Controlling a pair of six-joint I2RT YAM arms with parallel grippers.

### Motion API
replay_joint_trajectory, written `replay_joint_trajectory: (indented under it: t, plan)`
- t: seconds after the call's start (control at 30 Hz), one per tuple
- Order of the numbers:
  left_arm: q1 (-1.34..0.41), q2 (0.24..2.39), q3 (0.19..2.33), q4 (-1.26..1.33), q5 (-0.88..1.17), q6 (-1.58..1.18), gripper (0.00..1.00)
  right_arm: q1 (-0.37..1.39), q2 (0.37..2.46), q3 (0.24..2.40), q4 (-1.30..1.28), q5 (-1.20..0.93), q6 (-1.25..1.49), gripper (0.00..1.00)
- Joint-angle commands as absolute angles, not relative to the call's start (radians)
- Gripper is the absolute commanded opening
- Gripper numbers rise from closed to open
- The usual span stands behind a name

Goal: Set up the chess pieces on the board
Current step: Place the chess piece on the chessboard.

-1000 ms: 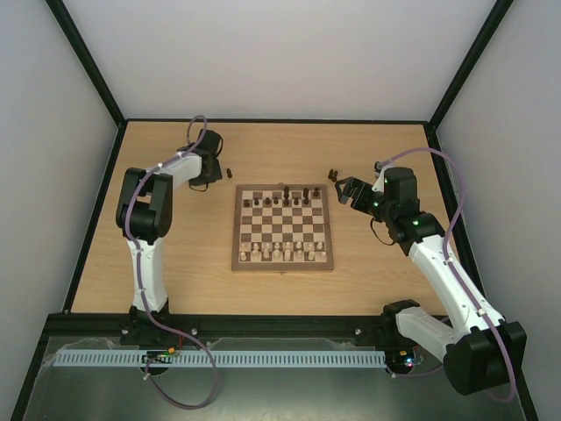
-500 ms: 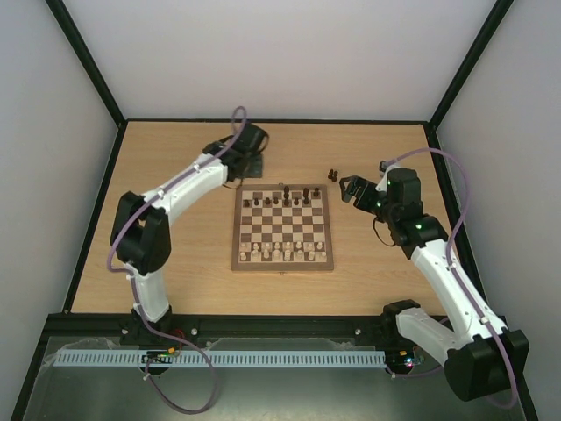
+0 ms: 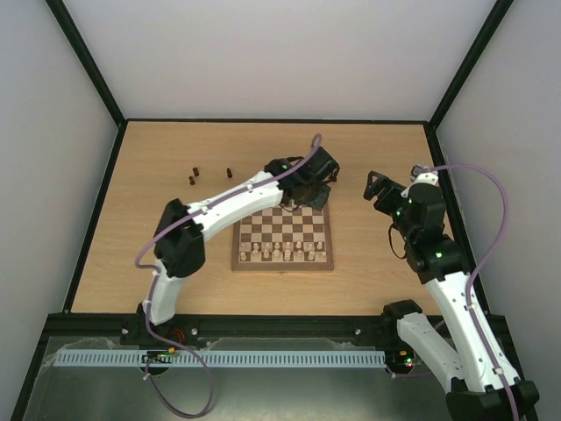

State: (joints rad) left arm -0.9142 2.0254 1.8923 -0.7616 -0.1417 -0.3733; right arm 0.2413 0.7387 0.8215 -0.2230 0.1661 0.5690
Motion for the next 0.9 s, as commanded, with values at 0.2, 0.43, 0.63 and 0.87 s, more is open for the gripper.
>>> replay_joint_trajectory:
  t: [0.2,0.43,0.63,0.87]
  plan:
    - [-0.938,2.33,2.2,-0.876,-0.117,-0.317,0.12,0.237,0.747,0.819,-0.25,0.207,0.575,0.99]
    - [-0.903,2.412,2.249,-0.876,-0.144,-0.311,0.12,0.236,0.763,0.819,-0.245,0.182,0.574,0.99]
    - [-0.878,2.432,2.243,-0.848,-0.155,-0.302,0.12,0.236,0.778,0.816,-0.24,0.163,0.573,0.99]
    - [-0.855,2.444,2.236,-0.816,-0.137,-0.293,0.12,0.236,0.794,0.814,-0.233,0.145,0.572,0.99]
